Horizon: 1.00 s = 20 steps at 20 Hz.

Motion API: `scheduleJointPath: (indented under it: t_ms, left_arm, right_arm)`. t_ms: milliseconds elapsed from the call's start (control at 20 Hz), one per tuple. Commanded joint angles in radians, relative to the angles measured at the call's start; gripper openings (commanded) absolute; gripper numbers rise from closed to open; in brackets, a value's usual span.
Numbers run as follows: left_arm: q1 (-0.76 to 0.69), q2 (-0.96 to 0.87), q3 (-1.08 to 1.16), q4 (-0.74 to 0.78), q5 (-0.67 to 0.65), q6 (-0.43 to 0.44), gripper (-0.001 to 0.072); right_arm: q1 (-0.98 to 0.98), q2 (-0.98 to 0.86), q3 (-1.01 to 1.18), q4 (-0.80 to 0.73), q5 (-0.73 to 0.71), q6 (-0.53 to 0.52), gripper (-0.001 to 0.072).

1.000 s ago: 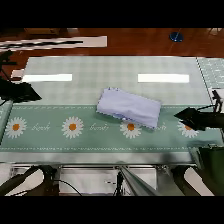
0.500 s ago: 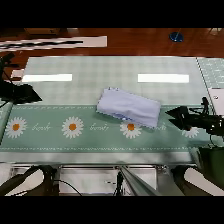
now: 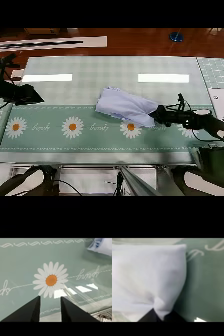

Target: Fold the shirts.

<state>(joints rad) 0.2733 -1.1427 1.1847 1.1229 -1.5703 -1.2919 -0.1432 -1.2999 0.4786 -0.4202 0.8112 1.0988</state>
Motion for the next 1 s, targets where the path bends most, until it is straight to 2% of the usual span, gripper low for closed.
scheduleJointPath:
  t_ms: [0,100,200,450,600,750,950]
  left_arm:
    - [-0.026,0.001,0.000,-0.009,-0.012,-0.004,0.0329]
    - [-0.056,0.001,0.000,-0.010,-0.012,-0.004,0.0328]
    - [-0.092,-0.001,0.000,-0.009,-0.006,-0.003,0.0328]
    - [-0.171,-0.002,0.000,-0.009,0.051,0.020,0.0328]
    - [-0.193,-0.002,0.000,-0.008,0.058,0.027,0.0327]
    - [-0.199,-0.003,0.000,-0.010,0.110,0.040,0.0327]
    - [-0.199,-0.003,0.000,-0.009,0.131,0.089,0.0327]
  right_arm:
    - [0.045,-0.002,0.017,0.080,0.004,-0.020,0.0034]
    - [0.009,0.052,0.074,0.056,0.146,-0.061,0.0034]
    - [-0.051,0.147,0.153,0.017,0.296,-0.040,0.0034]
    - [-0.296,0.446,0.440,-0.221,0.562,0.313,0.0034]
    - [-0.494,0.546,0.650,-0.300,0.770,0.438,0.0034]
    - [-0.648,0.562,0.811,-0.381,1.015,0.461,0.0034]
    - [-0.741,0.569,0.902,-0.758,1.045,0.452,0.0034]
